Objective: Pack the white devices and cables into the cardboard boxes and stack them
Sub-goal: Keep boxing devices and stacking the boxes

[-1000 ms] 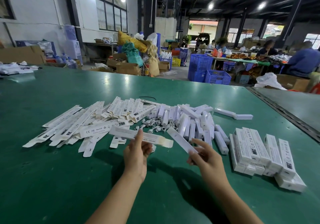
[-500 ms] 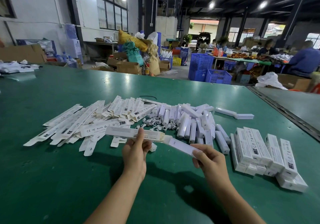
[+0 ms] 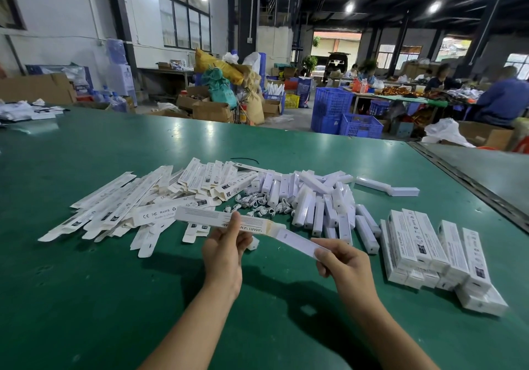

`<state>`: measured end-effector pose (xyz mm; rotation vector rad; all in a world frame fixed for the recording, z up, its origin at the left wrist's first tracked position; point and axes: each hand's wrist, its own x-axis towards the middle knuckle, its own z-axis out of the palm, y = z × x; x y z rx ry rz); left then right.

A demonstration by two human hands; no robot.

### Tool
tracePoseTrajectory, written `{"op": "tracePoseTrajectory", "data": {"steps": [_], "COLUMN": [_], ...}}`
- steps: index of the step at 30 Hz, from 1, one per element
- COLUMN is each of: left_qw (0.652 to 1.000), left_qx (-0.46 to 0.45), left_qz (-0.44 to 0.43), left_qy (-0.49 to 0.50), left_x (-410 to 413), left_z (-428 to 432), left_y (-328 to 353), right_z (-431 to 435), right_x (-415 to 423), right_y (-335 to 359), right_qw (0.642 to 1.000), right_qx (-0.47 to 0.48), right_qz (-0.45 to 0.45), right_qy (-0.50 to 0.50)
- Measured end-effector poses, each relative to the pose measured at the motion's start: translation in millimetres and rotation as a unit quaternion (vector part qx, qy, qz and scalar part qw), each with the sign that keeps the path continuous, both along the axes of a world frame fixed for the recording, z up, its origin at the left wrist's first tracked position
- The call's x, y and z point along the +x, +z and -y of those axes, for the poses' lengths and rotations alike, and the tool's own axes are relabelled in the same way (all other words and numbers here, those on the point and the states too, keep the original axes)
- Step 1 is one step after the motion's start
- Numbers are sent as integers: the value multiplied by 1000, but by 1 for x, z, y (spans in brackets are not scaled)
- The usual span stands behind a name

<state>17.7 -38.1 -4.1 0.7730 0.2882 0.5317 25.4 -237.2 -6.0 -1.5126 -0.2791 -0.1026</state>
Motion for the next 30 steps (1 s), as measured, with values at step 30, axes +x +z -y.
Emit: {"op": "tracePoseTrajectory", "data": {"steps": [30], "left_qw": [976], "left_qx": [152], "left_qz": [-21], "left_qy": [-154], "left_x": [-2], "left_z": [31], "left_y": [-12], "right_z": [-21], "right_x": [-10], "right_y": [11], "right_qw": [934], "right_qx": [168], "right_qz": [-210], "right_qy": [237]}}
